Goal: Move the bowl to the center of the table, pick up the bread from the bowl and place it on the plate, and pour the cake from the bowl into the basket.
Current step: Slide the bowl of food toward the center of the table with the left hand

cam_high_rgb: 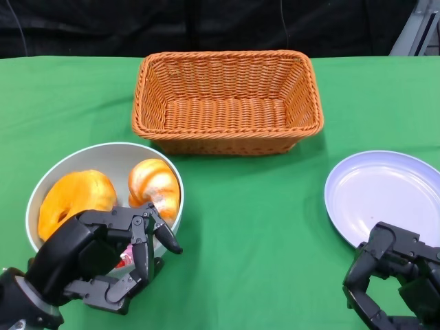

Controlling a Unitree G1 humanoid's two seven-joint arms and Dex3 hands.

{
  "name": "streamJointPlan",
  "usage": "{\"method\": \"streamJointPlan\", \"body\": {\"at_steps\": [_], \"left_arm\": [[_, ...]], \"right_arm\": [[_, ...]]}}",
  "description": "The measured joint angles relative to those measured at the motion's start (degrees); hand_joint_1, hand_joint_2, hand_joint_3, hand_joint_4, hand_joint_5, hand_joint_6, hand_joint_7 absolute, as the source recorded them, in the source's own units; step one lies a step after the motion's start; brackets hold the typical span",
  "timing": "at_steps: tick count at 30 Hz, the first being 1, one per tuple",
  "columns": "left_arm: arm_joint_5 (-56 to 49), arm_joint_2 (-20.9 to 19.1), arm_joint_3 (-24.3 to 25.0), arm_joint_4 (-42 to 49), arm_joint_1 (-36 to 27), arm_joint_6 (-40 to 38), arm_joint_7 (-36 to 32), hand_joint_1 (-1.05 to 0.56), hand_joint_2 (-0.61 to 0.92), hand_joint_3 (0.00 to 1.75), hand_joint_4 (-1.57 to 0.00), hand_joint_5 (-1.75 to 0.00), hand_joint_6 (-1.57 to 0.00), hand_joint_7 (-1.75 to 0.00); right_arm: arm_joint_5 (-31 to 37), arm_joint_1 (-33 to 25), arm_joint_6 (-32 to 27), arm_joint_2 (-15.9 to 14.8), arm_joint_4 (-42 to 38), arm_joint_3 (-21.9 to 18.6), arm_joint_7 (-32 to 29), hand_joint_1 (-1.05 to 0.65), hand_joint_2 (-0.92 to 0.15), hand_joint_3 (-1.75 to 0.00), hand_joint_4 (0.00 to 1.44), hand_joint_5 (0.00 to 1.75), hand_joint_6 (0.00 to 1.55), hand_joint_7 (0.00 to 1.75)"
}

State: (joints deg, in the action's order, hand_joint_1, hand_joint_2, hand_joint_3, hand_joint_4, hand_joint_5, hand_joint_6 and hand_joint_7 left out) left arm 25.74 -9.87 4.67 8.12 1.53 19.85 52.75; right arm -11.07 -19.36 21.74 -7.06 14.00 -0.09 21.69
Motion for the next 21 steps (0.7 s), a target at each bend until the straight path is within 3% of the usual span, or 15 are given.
{"method": "streamJointPlan", "body": {"at_steps": [21], "left_arm": [[0.0, 0.0, 0.0, 0.2, 0.0, 0.0, 0.0, 0.06, 0.59, 1.12, -0.88, -1.69, -0.83, -1.49]], "right_arm": [[-0.2, 0.0, 0.0, 0.0, -0.1, -0.2, 0.2, -0.19, -0.45, -1.07, 0.72, 1.74, 0.66, 1.38]]}}
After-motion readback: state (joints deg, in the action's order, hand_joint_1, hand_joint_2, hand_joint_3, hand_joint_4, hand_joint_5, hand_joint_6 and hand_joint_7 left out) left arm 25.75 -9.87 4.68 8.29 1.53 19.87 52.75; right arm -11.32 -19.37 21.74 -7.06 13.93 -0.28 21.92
